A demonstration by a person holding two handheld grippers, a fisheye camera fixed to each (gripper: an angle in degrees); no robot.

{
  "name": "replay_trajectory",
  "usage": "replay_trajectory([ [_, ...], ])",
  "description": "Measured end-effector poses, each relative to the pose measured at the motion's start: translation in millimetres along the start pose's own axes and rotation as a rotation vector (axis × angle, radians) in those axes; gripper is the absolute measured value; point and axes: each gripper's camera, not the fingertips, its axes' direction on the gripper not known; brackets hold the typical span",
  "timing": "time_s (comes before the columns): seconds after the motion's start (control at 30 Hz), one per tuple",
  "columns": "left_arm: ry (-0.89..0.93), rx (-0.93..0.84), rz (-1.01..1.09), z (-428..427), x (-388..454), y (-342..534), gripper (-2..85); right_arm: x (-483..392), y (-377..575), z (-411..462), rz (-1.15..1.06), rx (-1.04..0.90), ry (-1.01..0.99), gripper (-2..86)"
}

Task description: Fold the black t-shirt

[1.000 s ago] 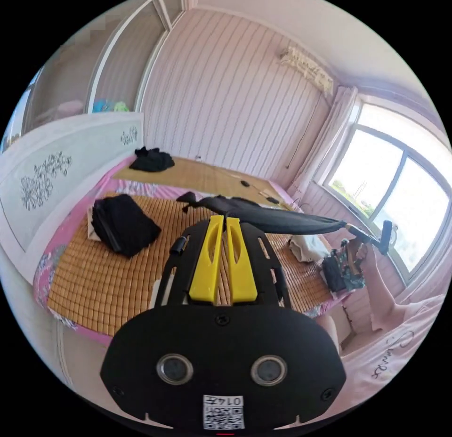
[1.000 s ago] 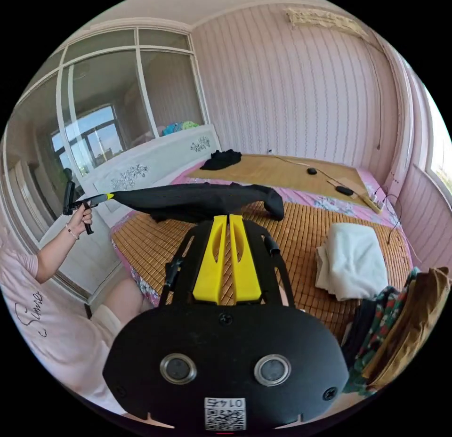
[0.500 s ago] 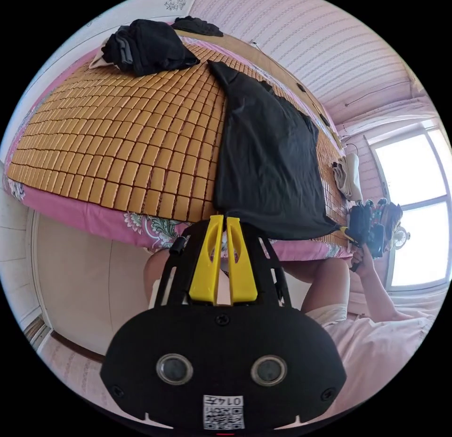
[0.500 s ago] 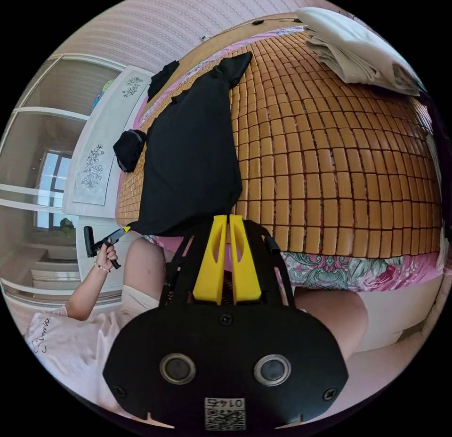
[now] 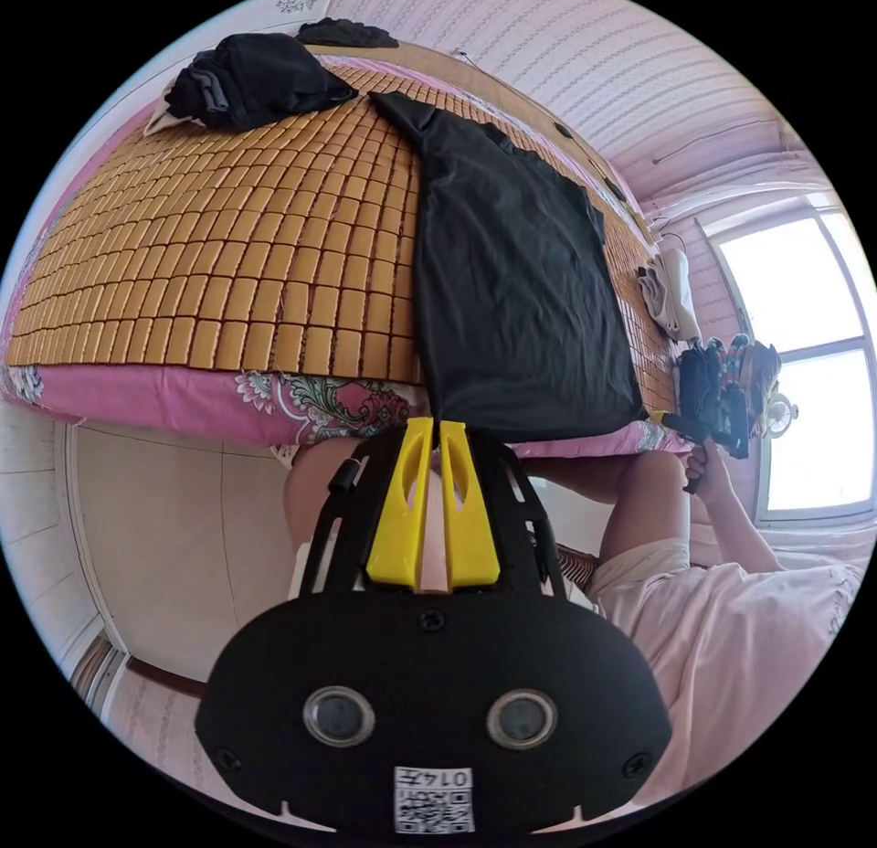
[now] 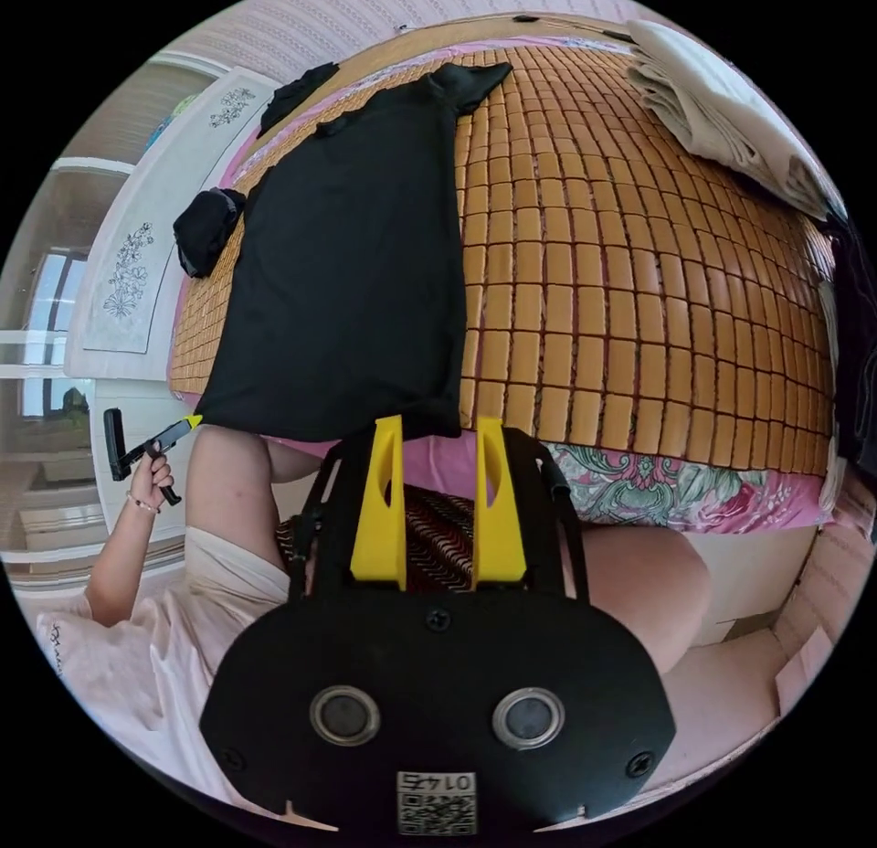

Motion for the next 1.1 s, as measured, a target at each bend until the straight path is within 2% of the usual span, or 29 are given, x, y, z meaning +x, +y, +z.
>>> replay_trajectory([
  [0.17,0.002,0.0,-0.014,4.6,-16.4,1.1,-1.0,2.1,27.1,32.3,-0.089,-0.045,0.051,0.9],
  [0.33,-0.005,-0.003,-0.012,8.6,-28.4,2.0,-1.0,-8.4,53.8,42.2,-0.245,0.005,0.22,3.6],
  [0.43,-0.019,-0.016,-0.003,10.5,-33.3,2.6,-1.0,-33.5,61.9,60.2,-0.47,0.021,0.328,6.9],
  [0.57,-0.04,-0.023,0.023,9.0,-36.7,4.1,-1.0,-61.1,79.5,125.1,-0.824,-0.167,0.482,9.8],
  [0.7,-0.069,-0.037,0.036,8.3,-40.7,4.7,-1.0,-70.0,108.1,160.8,-1.015,-0.278,0.547,6.2],
  [0.8,-0.088,-0.034,0.037,7.0,-43.0,5.6,-1.0,-64.0,131.4,160.1,-1.051,-0.28,0.512,1.9],
  [0.93,-0.091,-0.032,0.038,6.0,-45.9,8.4,-1.0,-49.5,161.7,157.2,-1.032,-0.232,0.525,1.0],
  [1.1,-0.088,-0.026,0.047,2.5,-48.3,18.1,-1.0,-31.0,204.6,165.9,-0.949,-0.257,0.409,1.1],
])
